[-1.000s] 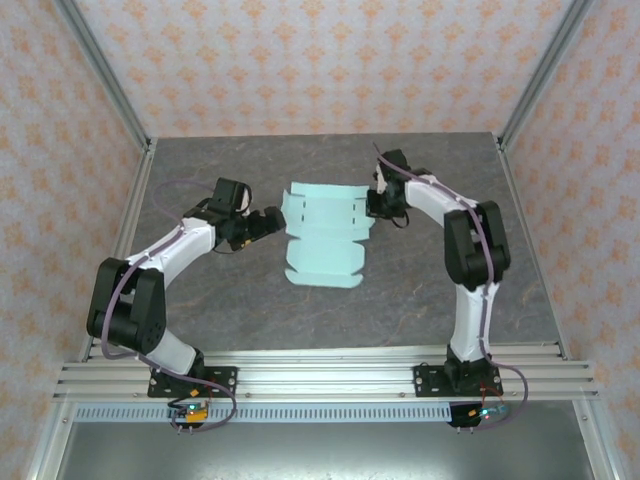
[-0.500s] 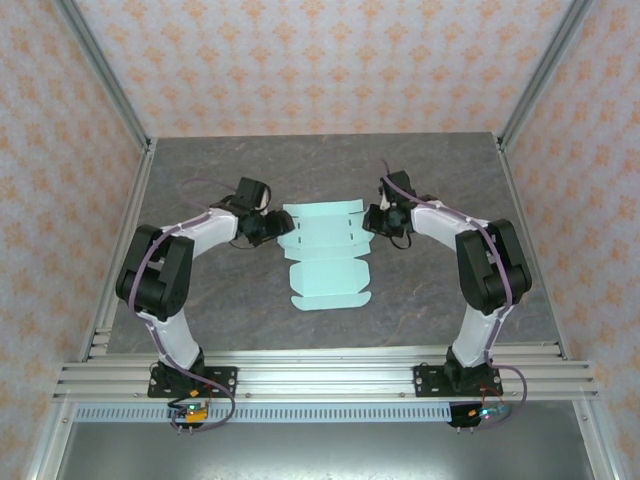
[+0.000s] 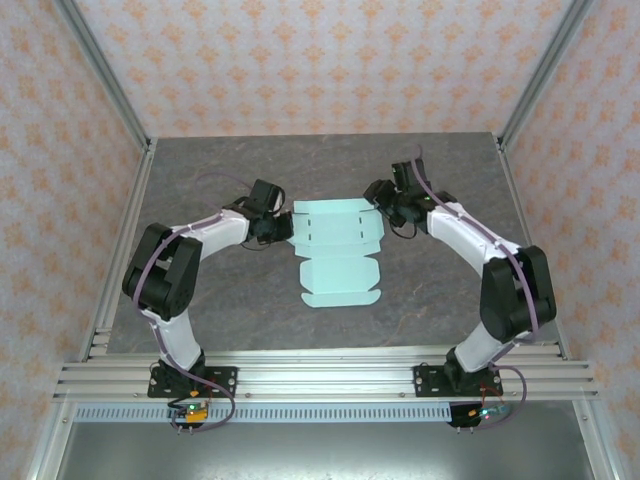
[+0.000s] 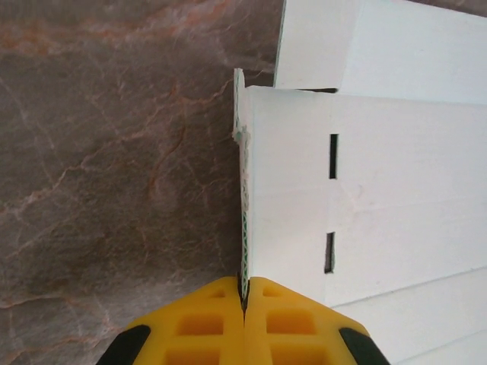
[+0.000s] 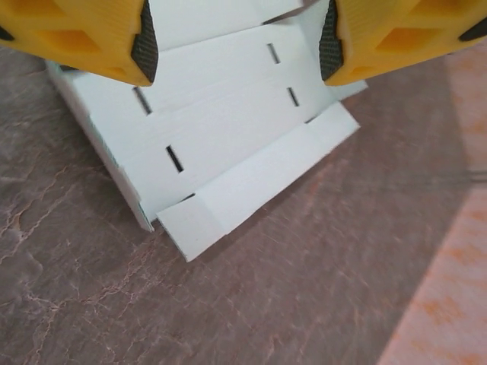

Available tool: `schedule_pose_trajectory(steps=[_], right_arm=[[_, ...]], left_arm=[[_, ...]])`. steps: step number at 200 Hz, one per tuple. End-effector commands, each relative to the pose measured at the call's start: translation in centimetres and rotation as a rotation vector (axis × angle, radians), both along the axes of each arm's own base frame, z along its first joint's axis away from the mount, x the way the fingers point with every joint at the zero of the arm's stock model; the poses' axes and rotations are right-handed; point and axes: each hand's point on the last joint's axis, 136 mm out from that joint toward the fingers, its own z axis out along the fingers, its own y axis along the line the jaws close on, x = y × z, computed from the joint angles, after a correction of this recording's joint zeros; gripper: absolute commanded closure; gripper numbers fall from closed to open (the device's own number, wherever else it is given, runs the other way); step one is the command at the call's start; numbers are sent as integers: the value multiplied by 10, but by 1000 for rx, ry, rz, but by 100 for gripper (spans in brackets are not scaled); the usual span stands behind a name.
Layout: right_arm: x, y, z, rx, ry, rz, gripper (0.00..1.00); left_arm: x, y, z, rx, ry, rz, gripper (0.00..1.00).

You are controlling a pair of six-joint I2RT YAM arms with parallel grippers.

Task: Fold the paper box

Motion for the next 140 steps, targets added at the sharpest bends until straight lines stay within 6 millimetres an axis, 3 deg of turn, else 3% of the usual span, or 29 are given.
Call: schedule_pose_trajectory(steps=[1, 49, 72, 105, 140], right_arm=[[-3, -1, 10, 141, 109, -204, 36], [-3, 35, 23, 371, 251, -344, 32], [4, 35, 30, 406, 296, -423, 26], [21, 44, 29, 511, 386, -421, 26], [33, 44, 24, 560, 421, -440, 27]], left_arm=[[12, -6, 42, -33, -177, -14, 100], [0, -24, 87, -33, -430, -96, 100], [-9, -27, 105, -19, -545, -125, 100], [-30, -36, 145, 35, -728, -208, 100], [-38, -31, 152, 92, -784, -225, 100]])
